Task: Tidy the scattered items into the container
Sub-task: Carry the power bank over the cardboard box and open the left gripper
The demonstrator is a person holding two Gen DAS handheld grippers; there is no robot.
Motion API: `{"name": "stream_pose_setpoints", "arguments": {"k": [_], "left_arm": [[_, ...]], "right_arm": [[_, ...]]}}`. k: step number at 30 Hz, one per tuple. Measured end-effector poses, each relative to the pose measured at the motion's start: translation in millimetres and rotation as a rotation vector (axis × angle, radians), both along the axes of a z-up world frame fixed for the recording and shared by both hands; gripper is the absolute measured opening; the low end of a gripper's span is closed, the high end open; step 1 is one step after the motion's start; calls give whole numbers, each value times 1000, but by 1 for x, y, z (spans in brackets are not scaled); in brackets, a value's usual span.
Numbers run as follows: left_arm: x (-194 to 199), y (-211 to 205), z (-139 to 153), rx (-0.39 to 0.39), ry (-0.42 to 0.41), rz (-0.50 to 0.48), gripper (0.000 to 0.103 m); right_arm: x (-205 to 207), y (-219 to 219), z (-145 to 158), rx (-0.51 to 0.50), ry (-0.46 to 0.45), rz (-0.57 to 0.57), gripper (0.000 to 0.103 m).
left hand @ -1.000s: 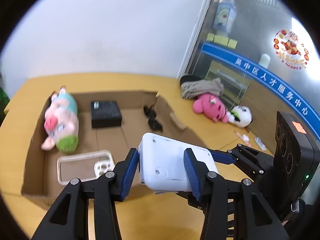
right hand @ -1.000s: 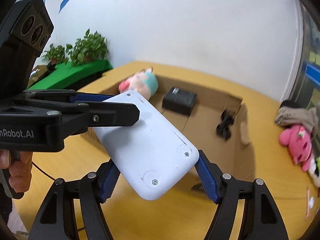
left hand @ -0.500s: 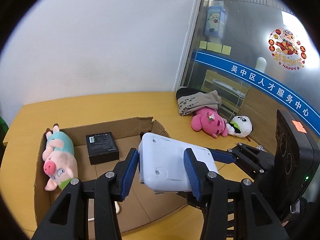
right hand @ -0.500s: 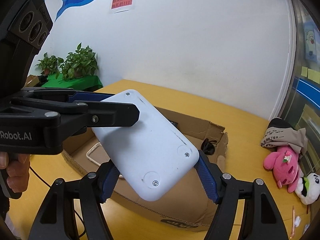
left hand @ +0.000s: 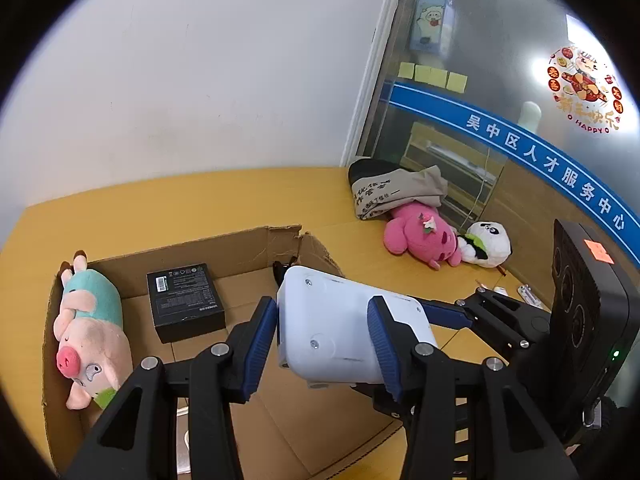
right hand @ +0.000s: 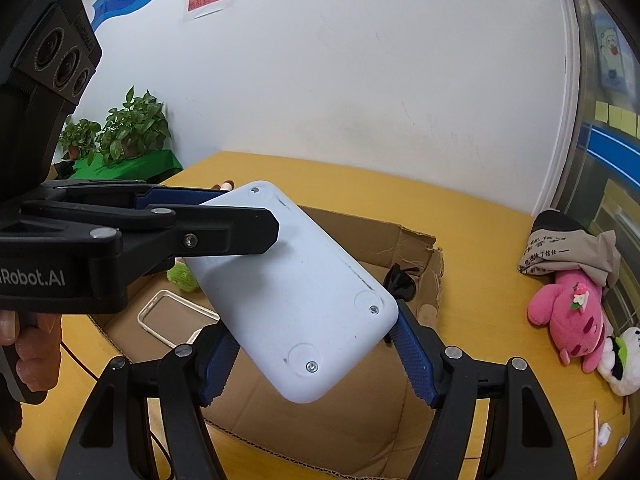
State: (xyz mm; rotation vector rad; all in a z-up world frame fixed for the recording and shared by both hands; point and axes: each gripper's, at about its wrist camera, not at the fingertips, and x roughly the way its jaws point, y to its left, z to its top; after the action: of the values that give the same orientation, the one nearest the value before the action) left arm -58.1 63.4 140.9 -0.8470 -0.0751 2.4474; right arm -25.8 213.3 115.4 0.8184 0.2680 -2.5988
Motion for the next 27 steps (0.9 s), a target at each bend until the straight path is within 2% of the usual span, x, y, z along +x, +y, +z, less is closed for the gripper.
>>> {"name": "stream_pose_setpoints", "arguments": {"k": [6,9,14,20,23,24,26,27], "left_arm": [[-26,0,-31,-18,-67,2,46],[-47,2,-61,-32,-156,3,47],[-74,4,-105,-36,-328,8,46],[-84,12,-132,-43,-447,36,47],[-84,20,-146,-108,-492,58,52],[-81,22,-146,-109,-492,59,52],[-73,22,-143,-110,-481,61,52],[-66,20,-137,-111,-453,73,52]], "right_arm": [[-22,-1,-24,-7,-65,-6,77],[-37,-3,-48,3,-121,-11,77],[-61,-1,-91,0,-269,-29,77],[-69,2,-115,24,-364,-58,77],[-69,5,-121,37,-380,-74,77],[-68,4,-119,49,-373,-76,78],[-63,2,-115,94,-347,-65,91],[-58,3,-112,97,-326,-62,94]]}}
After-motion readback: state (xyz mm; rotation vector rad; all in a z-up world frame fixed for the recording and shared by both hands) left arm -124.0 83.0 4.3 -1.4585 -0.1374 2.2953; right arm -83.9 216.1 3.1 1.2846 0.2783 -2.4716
